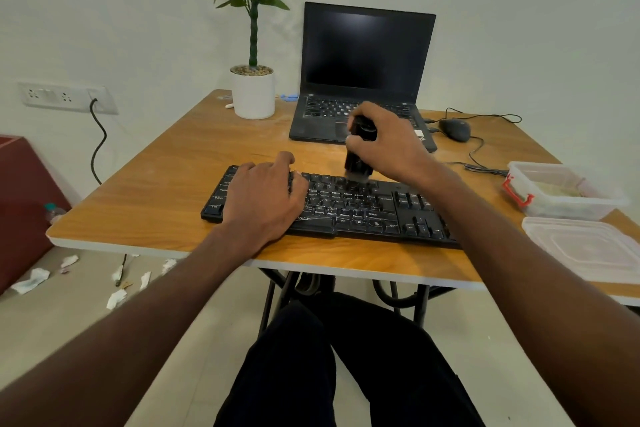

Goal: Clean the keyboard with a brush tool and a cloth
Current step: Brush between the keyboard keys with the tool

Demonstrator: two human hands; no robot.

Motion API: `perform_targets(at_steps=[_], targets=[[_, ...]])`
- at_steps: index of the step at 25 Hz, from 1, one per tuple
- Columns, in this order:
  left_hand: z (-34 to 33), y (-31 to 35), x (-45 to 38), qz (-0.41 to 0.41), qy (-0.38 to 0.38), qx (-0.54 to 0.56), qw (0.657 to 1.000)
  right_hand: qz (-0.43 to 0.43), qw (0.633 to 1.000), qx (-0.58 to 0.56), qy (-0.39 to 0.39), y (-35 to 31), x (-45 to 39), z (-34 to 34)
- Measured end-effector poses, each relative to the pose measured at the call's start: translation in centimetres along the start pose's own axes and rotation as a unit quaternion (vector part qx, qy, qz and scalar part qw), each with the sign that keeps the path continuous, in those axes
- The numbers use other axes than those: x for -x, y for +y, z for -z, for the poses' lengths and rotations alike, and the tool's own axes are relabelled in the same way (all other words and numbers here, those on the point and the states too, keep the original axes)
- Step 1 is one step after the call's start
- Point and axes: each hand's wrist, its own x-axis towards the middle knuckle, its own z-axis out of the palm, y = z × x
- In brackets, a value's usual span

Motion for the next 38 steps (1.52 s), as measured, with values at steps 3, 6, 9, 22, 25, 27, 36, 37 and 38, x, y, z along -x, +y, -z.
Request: perform_targets(at_steps=[3, 6, 9, 22, 25, 27, 36, 37, 38], targets=[[0.1, -0.1, 0.0, -0.003, -0.001, -0.004, 1.0, 0.007, 1.0, 0.001, -0.005, 0.0, -0.3, -0.6], [0.0, -0.2, -0.1, -0.005, 0.002, -0.004, 1.0, 0.027, 0.997, -0.067, -0.012, -0.9, -0.4, -1.2], [-0.1, -0.2, -0.1, -0.006, -0.004, -0.007, 1.0, 0.051, 0.997, 0.056, -0.035, -1.3, -0.7, -1.6], [0.0, 2.9, -0.3, -0.009, -0.078, -0.078, 0.994, -0.075, 0.994, -0.083, -0.012, 2.2, 2.1, 2.6], [-0.7, 5.1, 0.9, -0.045, -0.05, -0.053, 0.996, -0.061, 0.989, -0.124, 0.055, 3.0, 3.2, 2.6], [-1.2, 5.7, 1.7, -0.06, -0.032, -0.054, 0.996, -0.067, 0.977, -0.155, 0.129, 3.9, 3.9, 3.2], [-1.8, 5.1, 1.8, -0.09, -0.002, -0.053, 0.995, -0.007, 0.99, -0.122, 0.065, 4.8, 5.1, 1.6], [-1.7, 5.0, 1.9, -0.093, 0.002, -0.051, 0.994, -0.009, 0.994, -0.087, 0.063, 4.9, 4.9, 2.1], [-1.7, 4.9, 1.9, -0.093, 0.003, -0.05, 0.994, -0.015, 0.997, -0.043, 0.061, 5.1, 4.8, 2.9]])
